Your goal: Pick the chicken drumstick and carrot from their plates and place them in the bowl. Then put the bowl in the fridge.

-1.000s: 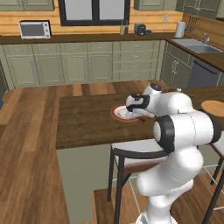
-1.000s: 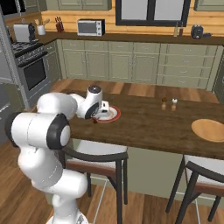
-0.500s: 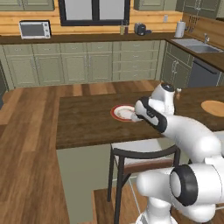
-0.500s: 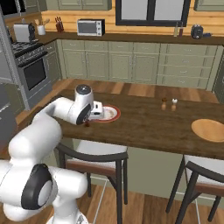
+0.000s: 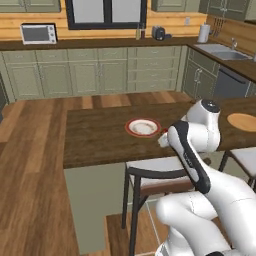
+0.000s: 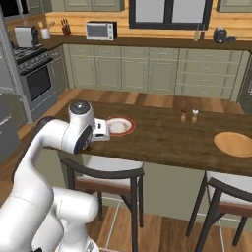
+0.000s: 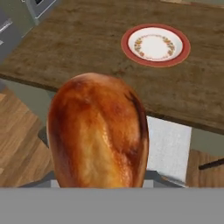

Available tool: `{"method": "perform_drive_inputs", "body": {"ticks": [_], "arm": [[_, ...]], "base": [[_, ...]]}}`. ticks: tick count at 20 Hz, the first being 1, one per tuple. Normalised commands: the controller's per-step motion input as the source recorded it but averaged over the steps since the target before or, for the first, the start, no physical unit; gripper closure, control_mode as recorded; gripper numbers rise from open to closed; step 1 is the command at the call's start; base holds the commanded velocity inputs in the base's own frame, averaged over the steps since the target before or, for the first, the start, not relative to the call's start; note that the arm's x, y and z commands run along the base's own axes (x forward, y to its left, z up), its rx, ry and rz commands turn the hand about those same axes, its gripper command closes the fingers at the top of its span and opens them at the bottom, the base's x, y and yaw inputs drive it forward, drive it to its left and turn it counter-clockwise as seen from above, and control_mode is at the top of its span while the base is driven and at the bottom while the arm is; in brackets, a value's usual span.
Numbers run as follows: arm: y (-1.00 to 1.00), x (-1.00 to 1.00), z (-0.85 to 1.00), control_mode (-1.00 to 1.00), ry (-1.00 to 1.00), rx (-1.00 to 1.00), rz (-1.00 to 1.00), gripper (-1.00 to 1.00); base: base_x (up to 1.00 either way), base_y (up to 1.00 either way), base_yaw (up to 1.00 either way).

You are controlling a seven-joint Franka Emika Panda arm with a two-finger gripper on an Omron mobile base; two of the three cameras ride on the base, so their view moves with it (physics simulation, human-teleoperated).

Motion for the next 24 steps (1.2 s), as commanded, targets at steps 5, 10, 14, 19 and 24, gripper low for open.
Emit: {"method": "perform_drive_inputs", "body": {"ticks": [5, 10, 14, 19, 24], "arm": [[0.0, 0.0, 0.0, 1.0, 0.0, 0.0, 0.0, 1.0], [0.0, 0.0, 0.0, 1.0, 0.0, 0.0, 0.0, 1.0], [0.0, 0.0, 0.0, 1.0, 0.0, 0.0, 0.0, 1.0], [0.0, 0.0, 0.0, 1.0, 0.0, 0.0, 0.0, 1.0], [0.0, 0.0, 0.0, 1.0, 0.0, 0.0, 0.0, 1.0]], "base": [[-0.39, -0.73, -0.08], [-0.58, -1.0, -0.06], [-0.59, -1.0, -0.08], [-0.04, -1.0, -0.03], [0.31, -1.0, 0.0]]}}
